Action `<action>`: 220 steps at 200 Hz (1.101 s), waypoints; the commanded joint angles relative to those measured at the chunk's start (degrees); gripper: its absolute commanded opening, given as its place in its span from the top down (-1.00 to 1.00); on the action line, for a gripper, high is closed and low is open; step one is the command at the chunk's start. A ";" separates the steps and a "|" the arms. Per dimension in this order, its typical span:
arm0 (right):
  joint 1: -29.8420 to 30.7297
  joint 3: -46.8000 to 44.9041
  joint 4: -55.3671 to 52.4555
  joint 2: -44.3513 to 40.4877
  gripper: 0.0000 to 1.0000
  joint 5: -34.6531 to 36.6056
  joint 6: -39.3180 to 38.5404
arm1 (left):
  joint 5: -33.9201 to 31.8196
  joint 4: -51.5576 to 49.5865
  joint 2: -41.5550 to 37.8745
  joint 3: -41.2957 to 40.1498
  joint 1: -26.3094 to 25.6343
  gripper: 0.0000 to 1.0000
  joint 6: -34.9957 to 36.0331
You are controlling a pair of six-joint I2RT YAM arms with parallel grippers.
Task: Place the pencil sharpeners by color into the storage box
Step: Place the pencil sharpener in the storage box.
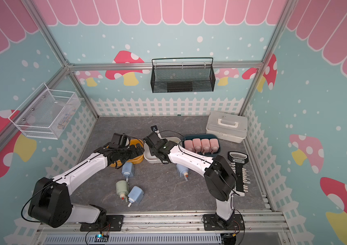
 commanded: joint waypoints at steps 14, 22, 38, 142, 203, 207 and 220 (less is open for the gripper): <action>-0.71 4.61 -3.79 2.97 1.00 3.76 3.27 | 0.16 -0.66 -1.22 -0.55 0.40 -0.98 0.85; -0.71 6.01 -5.36 4.63 1.00 4.74 4.06 | 0.54 -0.66 -1.21 -0.33 0.44 -0.98 0.86; -0.74 9.07 -8.13 6.43 1.00 6.00 4.62 | 1.04 -0.64 -1.24 -0.06 0.50 -0.98 0.78; -0.88 19.31 -16.41 14.60 1.00 0.95 7.04 | 0.20 -0.82 -2.74 -1.60 0.47 -0.98 0.45; -0.80 24.37 -20.66 18.30 1.00 1.38 8.23 | 0.31 -0.83 -2.34 -1.45 0.45 -0.98 0.61; -0.79 24.91 -20.93 18.64 1.00 1.29 8.27 | 0.35 -0.83 -2.35 -1.48 0.44 -0.98 0.57; -0.75 26.53 -22.04 20.06 1.00 1.00 8.32 | 0.44 -0.88 -2.27 -1.48 0.44 -0.98 0.52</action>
